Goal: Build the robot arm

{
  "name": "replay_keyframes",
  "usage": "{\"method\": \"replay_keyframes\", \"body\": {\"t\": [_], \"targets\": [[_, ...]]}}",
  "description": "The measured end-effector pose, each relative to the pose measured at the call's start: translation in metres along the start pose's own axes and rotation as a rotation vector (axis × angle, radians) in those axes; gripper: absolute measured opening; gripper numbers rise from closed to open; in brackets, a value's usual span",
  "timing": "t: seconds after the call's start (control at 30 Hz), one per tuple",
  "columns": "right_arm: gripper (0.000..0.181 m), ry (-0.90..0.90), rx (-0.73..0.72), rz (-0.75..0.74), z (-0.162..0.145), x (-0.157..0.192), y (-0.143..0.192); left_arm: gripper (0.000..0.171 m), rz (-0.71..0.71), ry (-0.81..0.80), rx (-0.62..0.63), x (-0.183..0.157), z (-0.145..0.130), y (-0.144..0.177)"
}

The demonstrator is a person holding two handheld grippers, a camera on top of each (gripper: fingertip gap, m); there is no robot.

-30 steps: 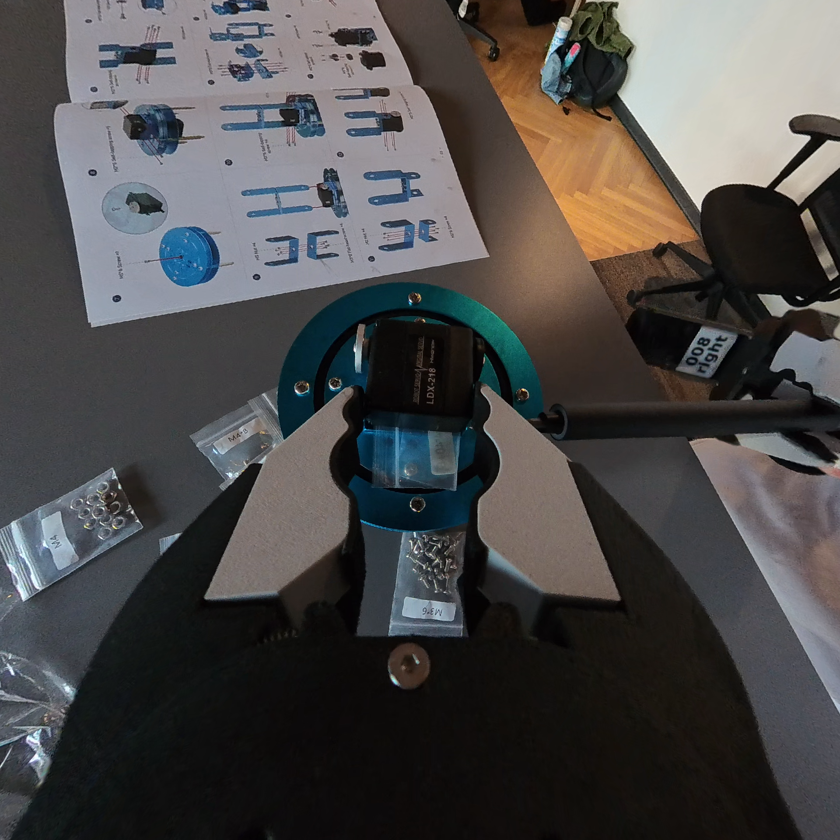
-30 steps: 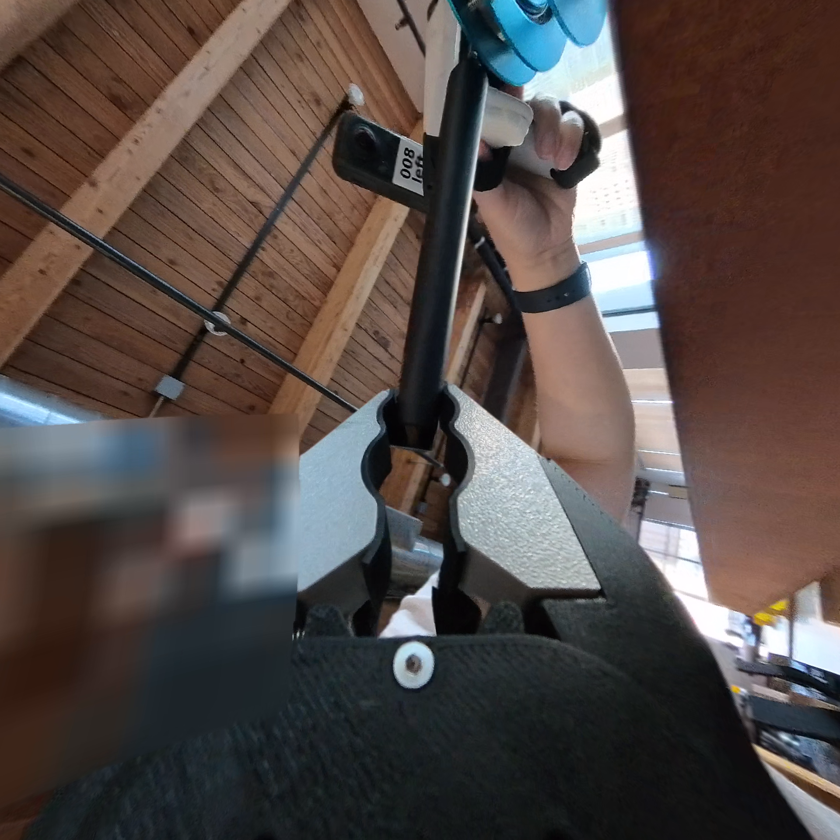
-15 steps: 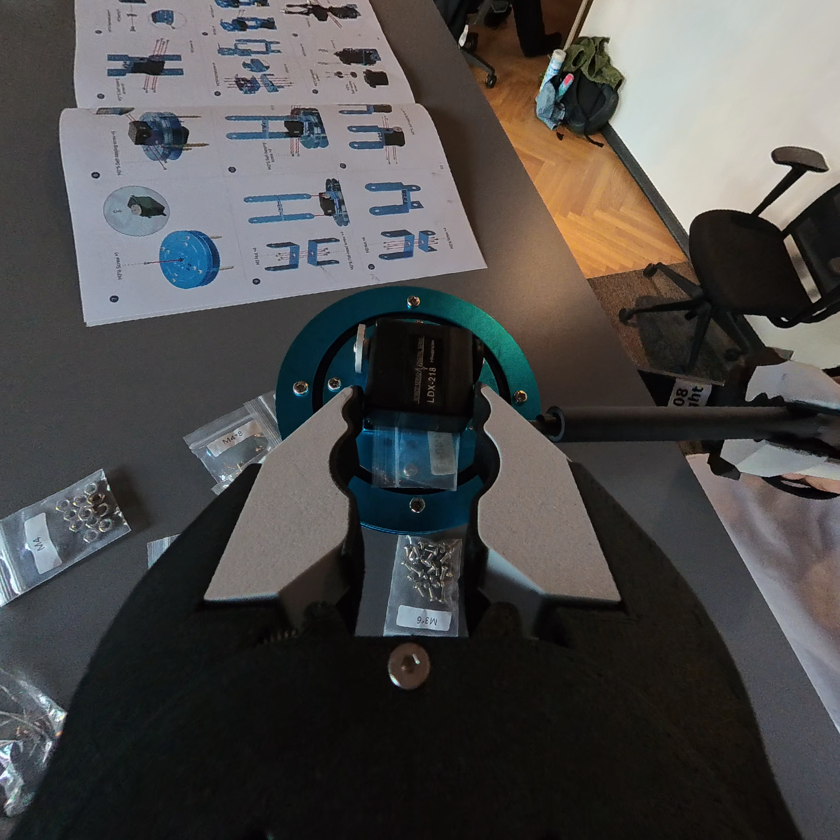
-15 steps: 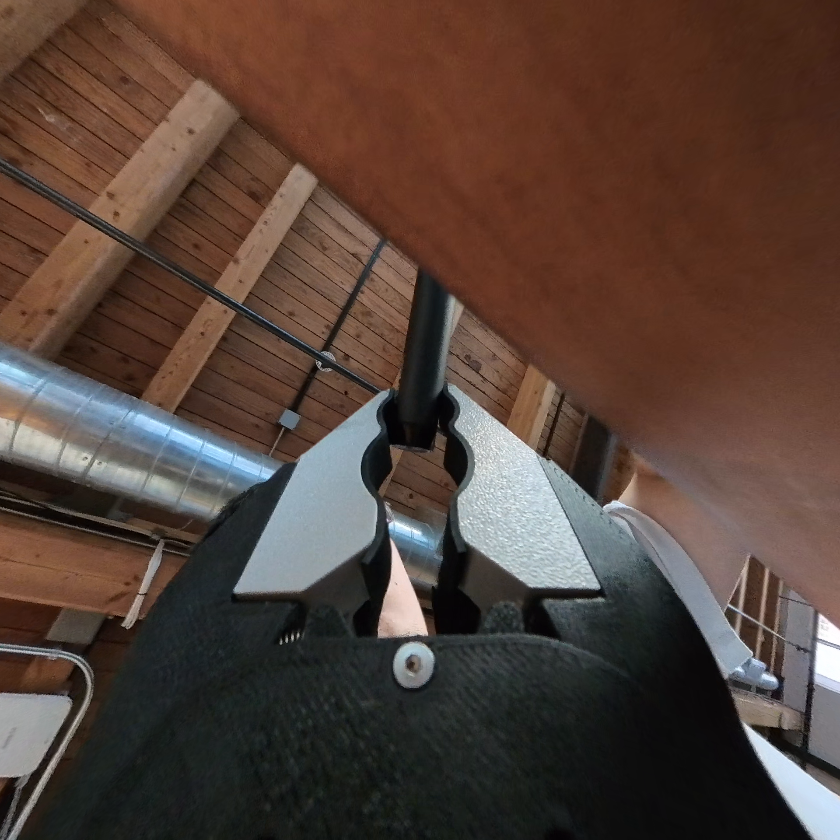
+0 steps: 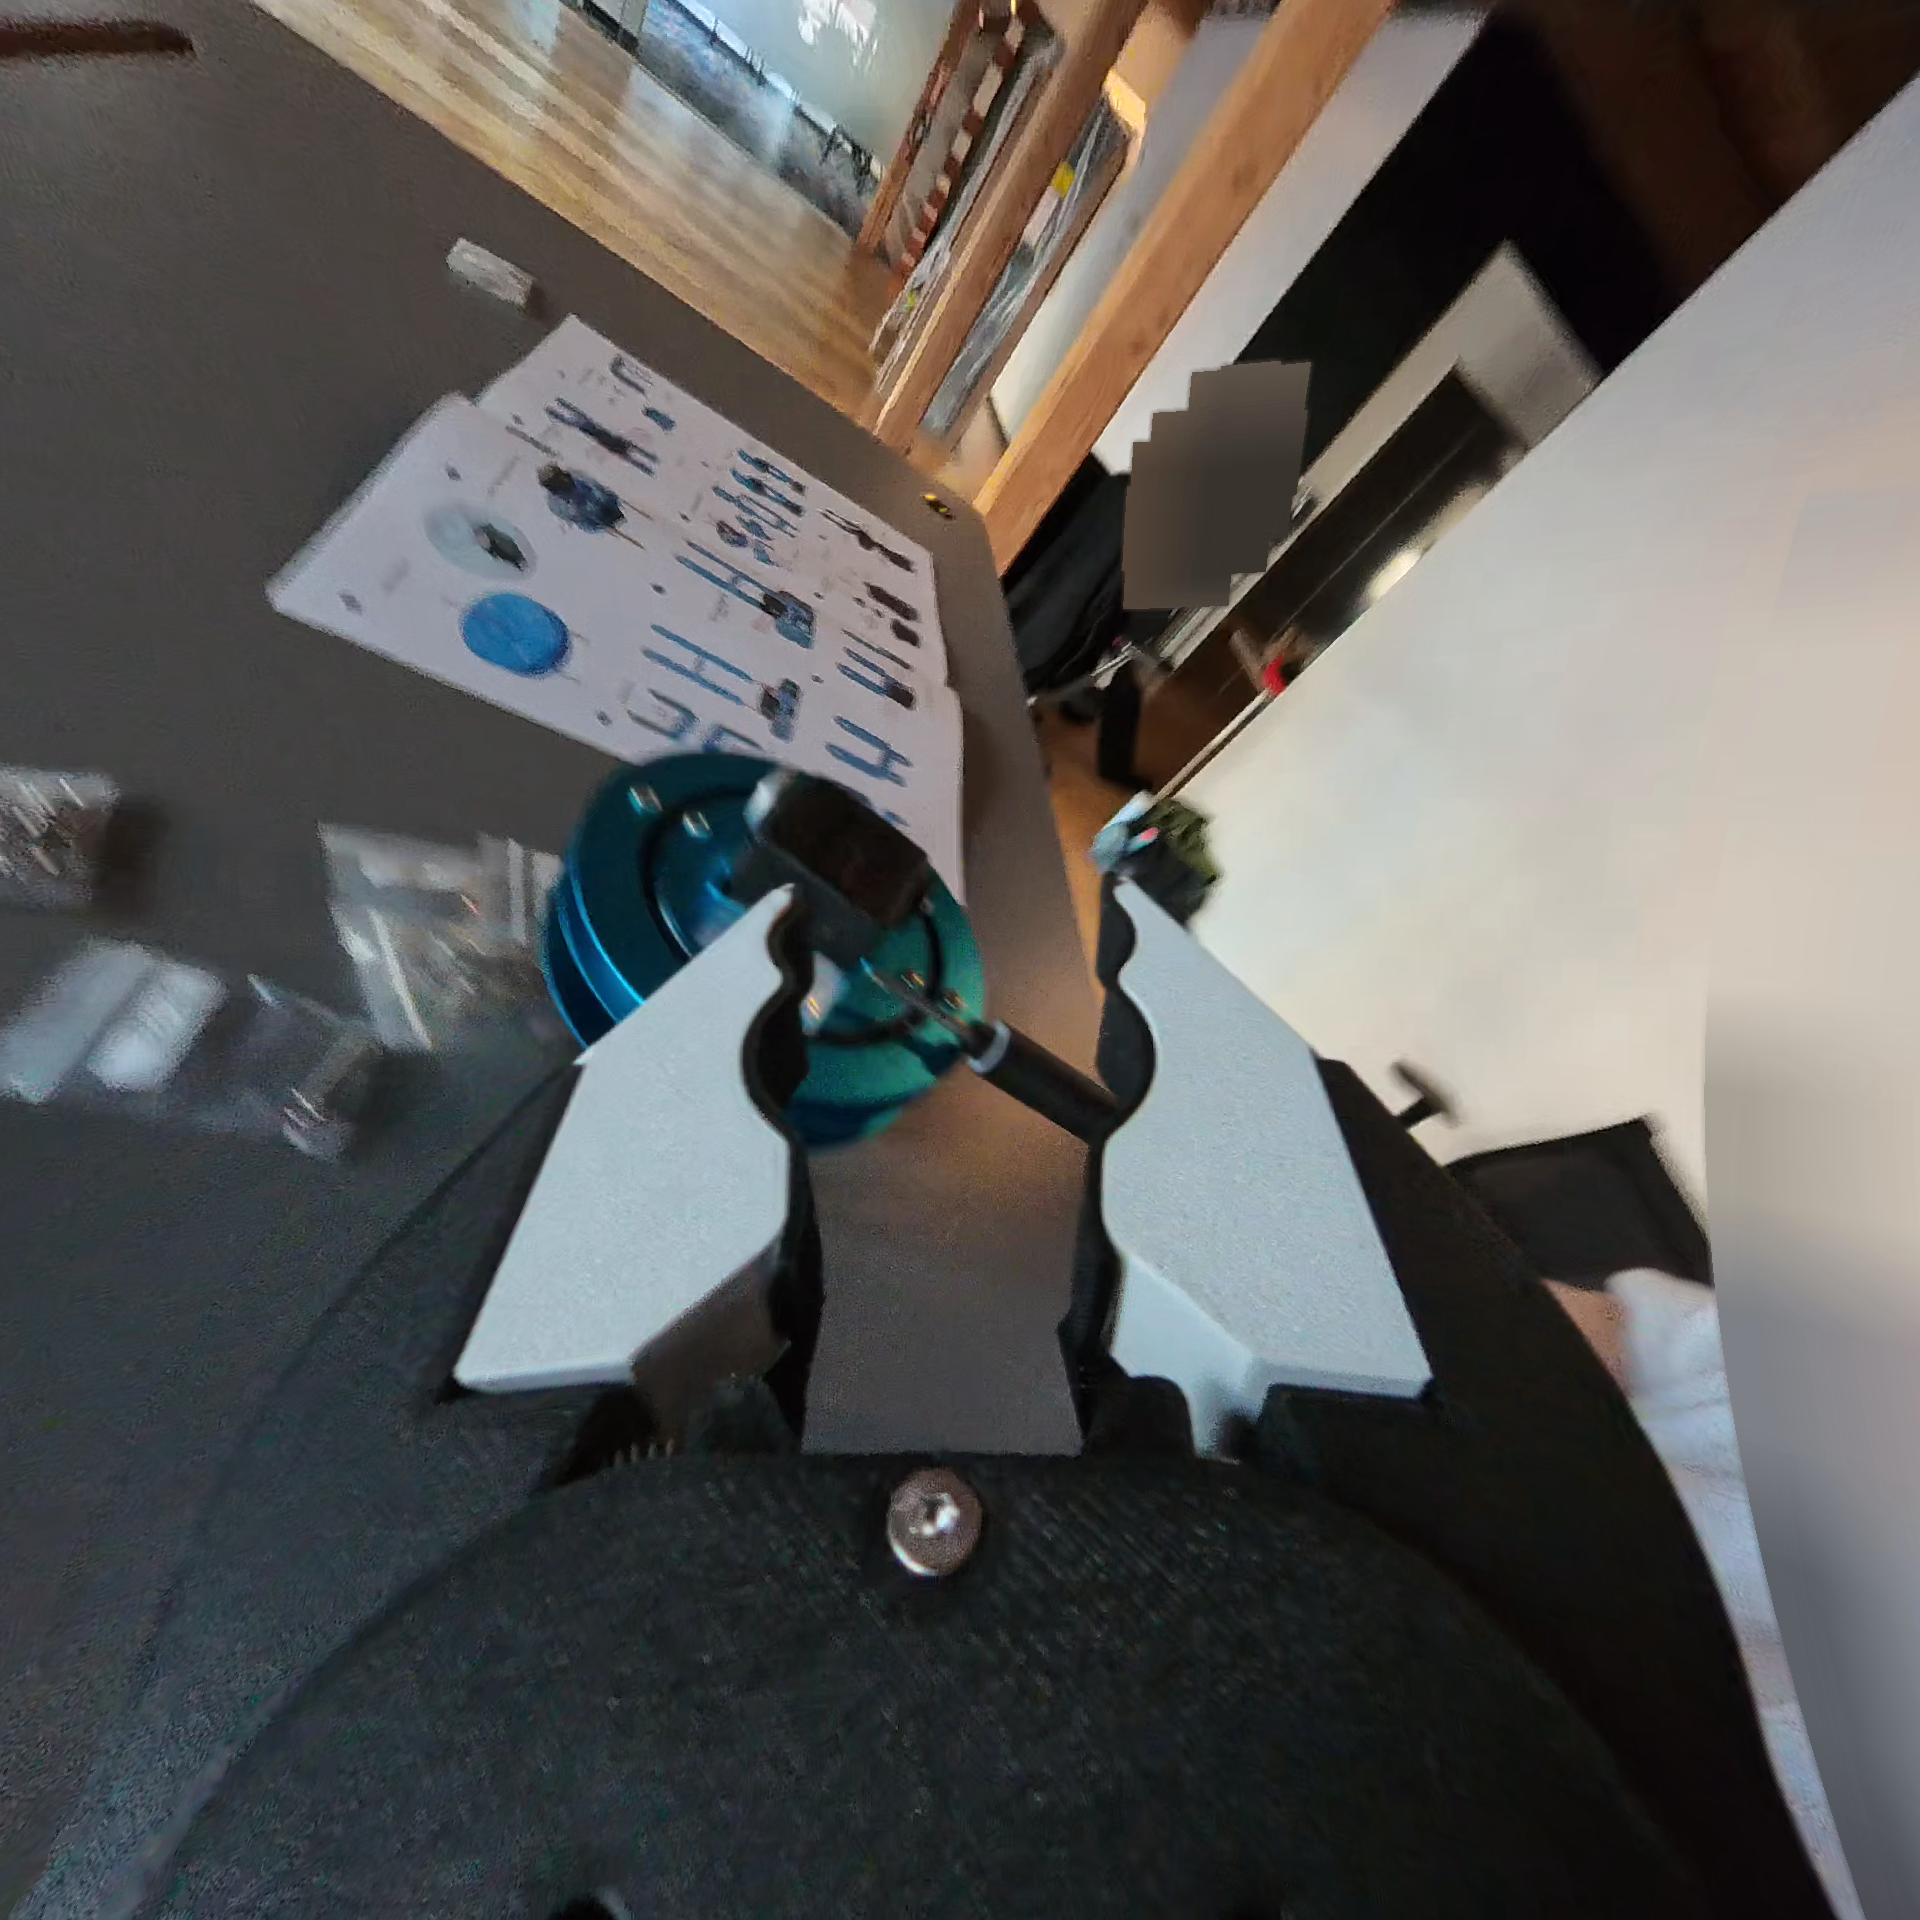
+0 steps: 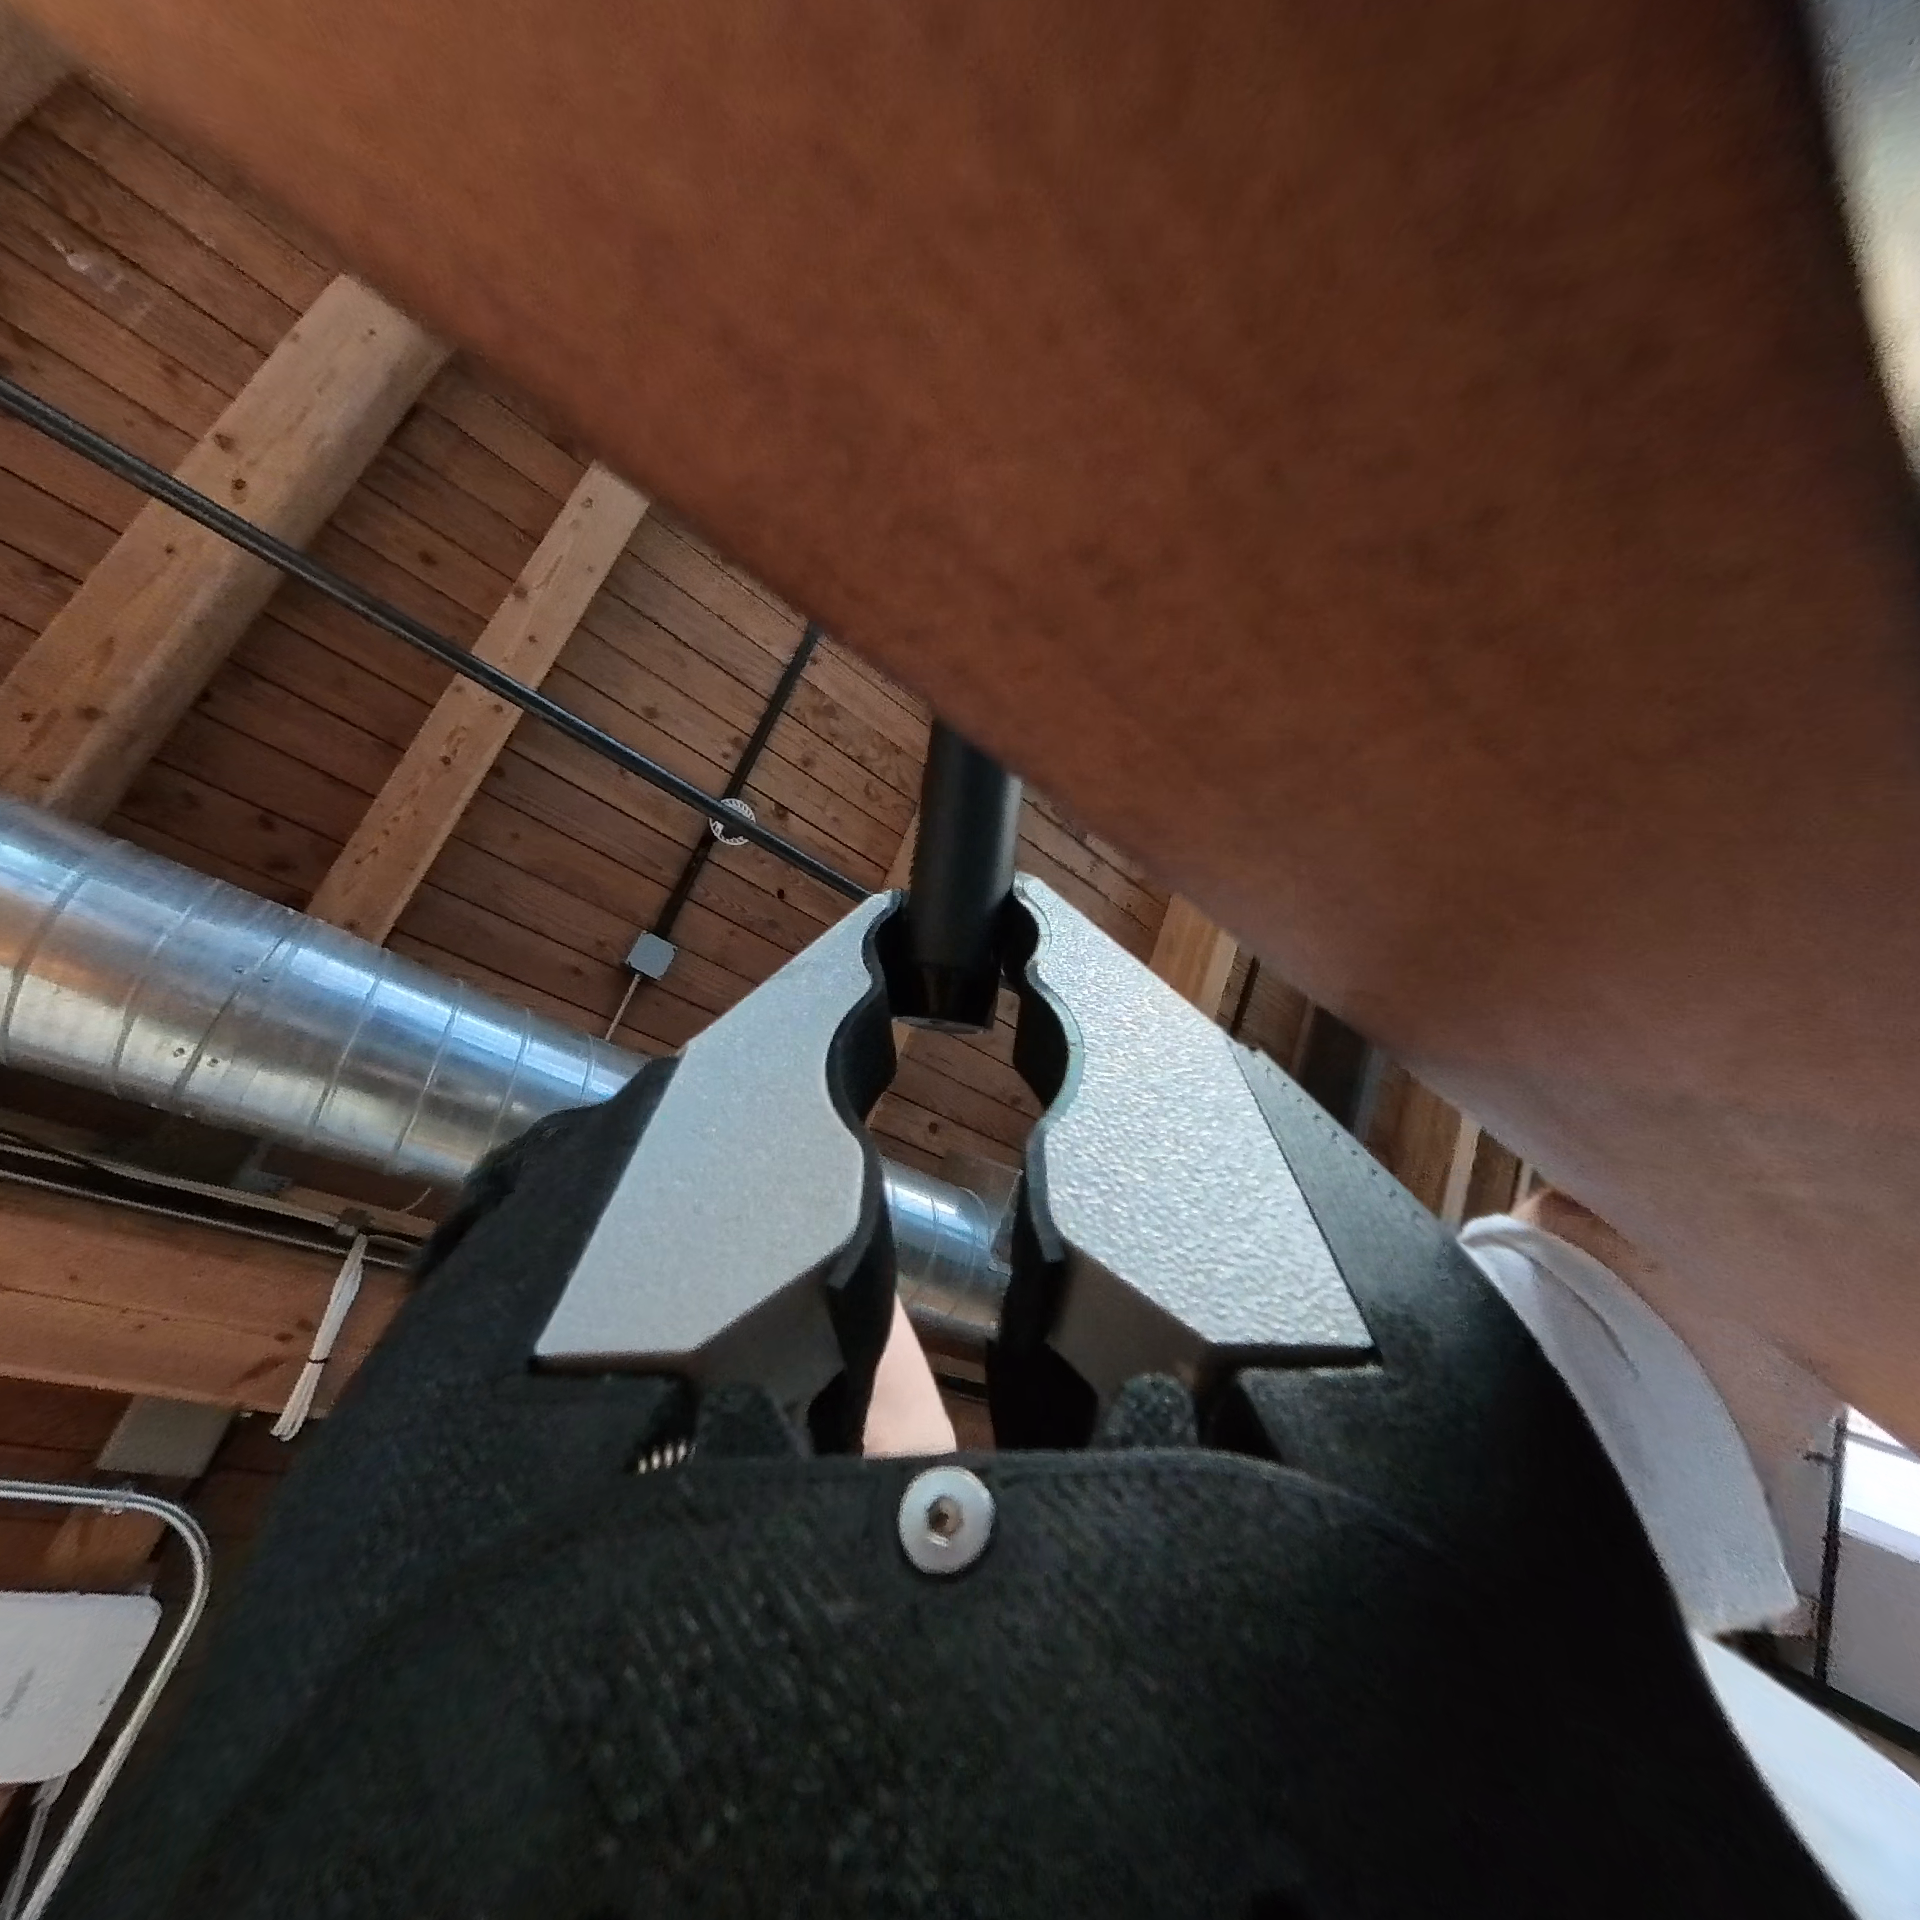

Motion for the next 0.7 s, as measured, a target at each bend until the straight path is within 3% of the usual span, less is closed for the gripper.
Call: {"method": "replay_keyframes", "body": {"t": [0.17, 0.27, 0.5, 0.7], "targets": [[0.015, 0.007, 0.011, -0.011, 0.001, -0.001, -0.001, 0.047, -0.259, 0.316, 0.043, -0.014, -0.067, -0.021], [0.016, 0.014, 0.015, -0.014, 0.0, 0.0, -0.003, 0.051, -0.383, 0.43, 0.071, -0.023, -0.09, -0.041], [0.015, 0.02, 0.015, -0.018, 0.0, -0.002, -0.003, 0.05, -0.516, 0.532, 0.099, -0.028, -0.102, -0.069], [0.016, 0.026, 0.017, -0.028, 0.0, -0.003, -0.004, 0.014, -0.645, 0.609, 0.07, -0.029, -0.106, -0.075]]}}
Point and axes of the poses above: each gripper's, where its closed fingertips meet, y back along the fingers, z out of its top, x = y × z across the jaws, the point moved 8 cm from there along y, back along the fingers, and after that the axes turned 13 degrees about x, right-handed, at the moved point
